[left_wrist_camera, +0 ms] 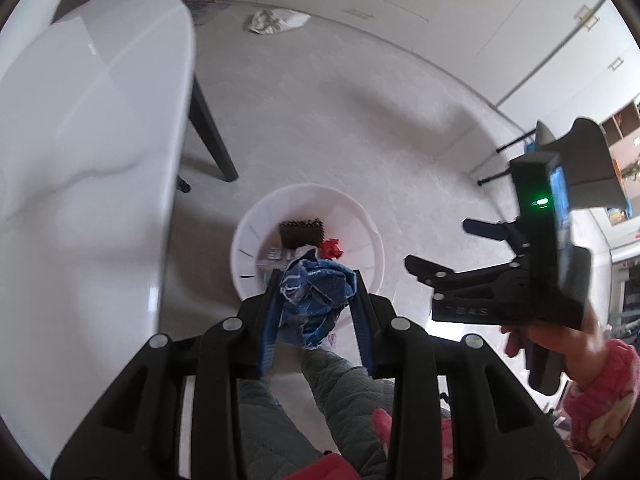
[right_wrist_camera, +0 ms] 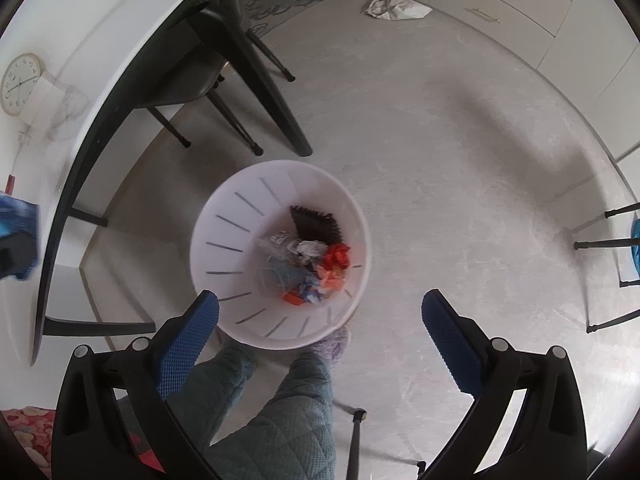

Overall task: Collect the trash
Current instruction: 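Carry the blue cloth and pink tissue over the bin and open both tools, then move both open tools to the red and white medicine box on the table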

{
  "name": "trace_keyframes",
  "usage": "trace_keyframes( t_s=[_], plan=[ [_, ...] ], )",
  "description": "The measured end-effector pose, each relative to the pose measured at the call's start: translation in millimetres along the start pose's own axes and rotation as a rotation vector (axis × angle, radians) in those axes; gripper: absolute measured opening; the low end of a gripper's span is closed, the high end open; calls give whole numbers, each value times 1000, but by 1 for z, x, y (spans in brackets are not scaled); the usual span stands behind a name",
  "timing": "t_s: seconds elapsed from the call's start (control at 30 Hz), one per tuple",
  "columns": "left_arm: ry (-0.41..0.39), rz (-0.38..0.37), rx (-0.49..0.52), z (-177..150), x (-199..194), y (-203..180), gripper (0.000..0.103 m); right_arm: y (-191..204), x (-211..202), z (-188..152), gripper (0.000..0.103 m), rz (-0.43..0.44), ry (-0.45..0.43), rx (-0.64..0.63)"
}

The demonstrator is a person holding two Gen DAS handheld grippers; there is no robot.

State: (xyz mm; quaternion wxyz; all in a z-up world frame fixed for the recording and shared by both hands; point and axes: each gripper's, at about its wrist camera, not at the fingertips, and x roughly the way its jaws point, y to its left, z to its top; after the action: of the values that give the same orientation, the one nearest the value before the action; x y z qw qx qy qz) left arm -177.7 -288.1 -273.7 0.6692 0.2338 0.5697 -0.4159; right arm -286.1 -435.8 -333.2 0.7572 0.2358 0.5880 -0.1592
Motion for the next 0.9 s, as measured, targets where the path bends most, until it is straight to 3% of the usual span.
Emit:
trace_keyframes(
  t_s=[0.03,0.07,0.2,0.57,0.9],
  plan=[
    [19,2,5,2,7,-6,54,-4,-1,-1,101,-6,4,1],
    [35,20,2,4,13,-11,72,-10,-2,-2,101,-11,8,2],
    [5,13,-2,6,13,-24,91,-24,-4,-5,101,-21,9,17],
    [-46,34,-76,10,-8,-12,93,-15,-18,4,101,-9,-31,-8],
    [-162,96,-260,-4,-71,47,93,61,-66,47,101,41,-142,-216]
  ],
)
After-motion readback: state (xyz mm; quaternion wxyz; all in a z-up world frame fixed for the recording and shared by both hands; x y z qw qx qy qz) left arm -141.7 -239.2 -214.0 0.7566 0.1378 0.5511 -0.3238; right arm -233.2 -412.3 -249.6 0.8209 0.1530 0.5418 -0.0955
